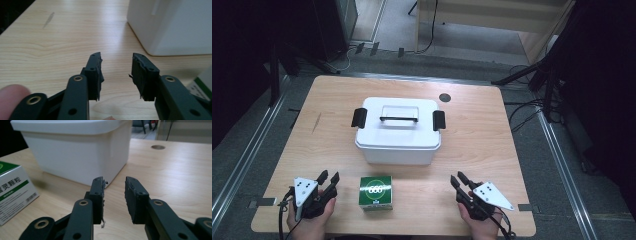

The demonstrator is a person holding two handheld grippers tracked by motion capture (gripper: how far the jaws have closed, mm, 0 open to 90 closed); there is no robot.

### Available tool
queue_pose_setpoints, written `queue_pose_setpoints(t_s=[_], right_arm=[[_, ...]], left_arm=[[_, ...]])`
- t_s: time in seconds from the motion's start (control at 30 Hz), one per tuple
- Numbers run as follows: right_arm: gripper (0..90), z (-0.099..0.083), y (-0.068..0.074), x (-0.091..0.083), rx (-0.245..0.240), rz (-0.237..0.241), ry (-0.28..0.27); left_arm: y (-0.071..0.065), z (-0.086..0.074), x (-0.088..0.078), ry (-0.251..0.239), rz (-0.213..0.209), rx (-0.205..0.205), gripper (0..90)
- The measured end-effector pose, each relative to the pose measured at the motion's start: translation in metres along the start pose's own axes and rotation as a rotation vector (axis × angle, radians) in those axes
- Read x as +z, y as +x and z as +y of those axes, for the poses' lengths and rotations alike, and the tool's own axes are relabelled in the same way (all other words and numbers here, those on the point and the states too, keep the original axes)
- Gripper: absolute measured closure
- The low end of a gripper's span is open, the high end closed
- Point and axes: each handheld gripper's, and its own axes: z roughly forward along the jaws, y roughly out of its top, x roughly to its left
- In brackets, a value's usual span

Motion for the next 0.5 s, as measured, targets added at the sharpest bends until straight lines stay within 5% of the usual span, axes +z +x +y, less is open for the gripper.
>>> queue_pose_setpoints(t_s=[0.13, 0.37, 0.4, 0.5], right_arm=[[77.5, -0.003, 0.013, 0.009, -0.013, -0.003, 0.033], [89.0, -0.007, 0.036, 0.023, -0.021, 0.075, 0.058], [90.0, -0.007, 0.043, 0.027, -0.011, 0.127, 0.066], [90.0, -0.009, 0.054, 0.033, -0.019, 0.184, 0.073]], left_arm=[[-0.007, 0.0, 0.0, 0.006, -0.035, 0.004, 69.3], [-0.018, -0.002, -0.002, 0.035, -0.087, 0.015, 79.0], [-0.021, -0.003, -0.004, 0.044, -0.104, 0.012, 81.3], [-0.023, -0.003, -0.006, 0.051, -0.125, 0.005, 84.4]])
